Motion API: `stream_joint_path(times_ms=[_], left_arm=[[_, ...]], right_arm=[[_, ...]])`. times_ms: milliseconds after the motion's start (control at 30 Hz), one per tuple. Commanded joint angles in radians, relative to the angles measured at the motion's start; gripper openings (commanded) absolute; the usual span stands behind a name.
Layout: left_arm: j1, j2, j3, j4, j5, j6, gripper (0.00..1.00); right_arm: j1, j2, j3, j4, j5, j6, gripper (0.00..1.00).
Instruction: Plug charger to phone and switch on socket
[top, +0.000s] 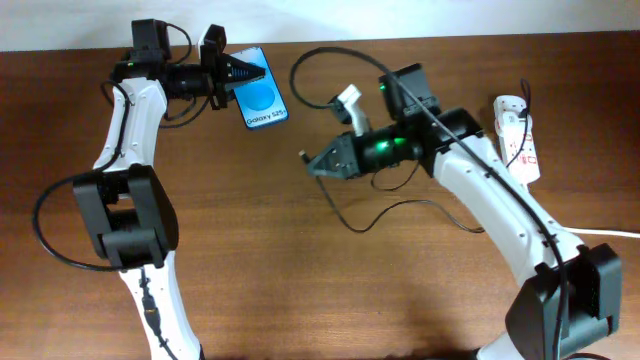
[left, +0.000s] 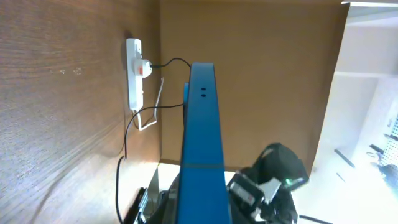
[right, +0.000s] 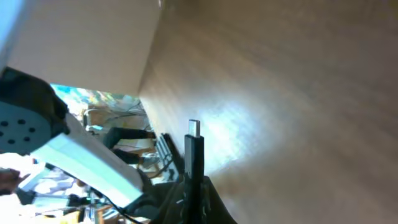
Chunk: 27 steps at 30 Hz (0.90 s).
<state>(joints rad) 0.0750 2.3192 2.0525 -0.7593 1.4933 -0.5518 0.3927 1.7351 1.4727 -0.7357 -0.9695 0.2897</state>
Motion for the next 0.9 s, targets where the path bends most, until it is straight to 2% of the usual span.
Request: stream_joint_path(times_ms=[0,67,133,533,633,733,867], left_arm=[[-0.010,-0.007,0.007,0.015,0.030,0.023,0.00],[-0.010,-0.007,0.007,0.014,0.050,-0.002,0.00],[-0.010,-0.007,0.007,0.014,0.081,-0.024,0.00],[-0.029,-0.007,0.007,0.019,0.081,-0.034,0.00],[-0.029,-0.007,0.007,0.019,0.081,-0.034,0.00],[-0.029,-0.007,0.007,0.019,0.081,-0.034,0.00],[-0.029,-0.007,0.007,0.019,0.081,-0.030,0.00]], right_arm=[[0.076,-0.026,-0.002,0.096,0.109,0.217,0.04],[0.105,-0.025,-0.002,0.197,0.163,0.383,0.04],[0.111,-0.025,-0.002,0.290,0.163,0.453,0.04],[0.122,0.039,-0.010,0.375,0.184,0.423,0.04],[0.095,0.039,-0.088,0.536,0.063,0.396,0.04],[0.057,0.039,-0.223,0.712,0.016,0.486,0.04],[0.039,0.037,-0.224,0.778,-0.029,0.563,0.04]])
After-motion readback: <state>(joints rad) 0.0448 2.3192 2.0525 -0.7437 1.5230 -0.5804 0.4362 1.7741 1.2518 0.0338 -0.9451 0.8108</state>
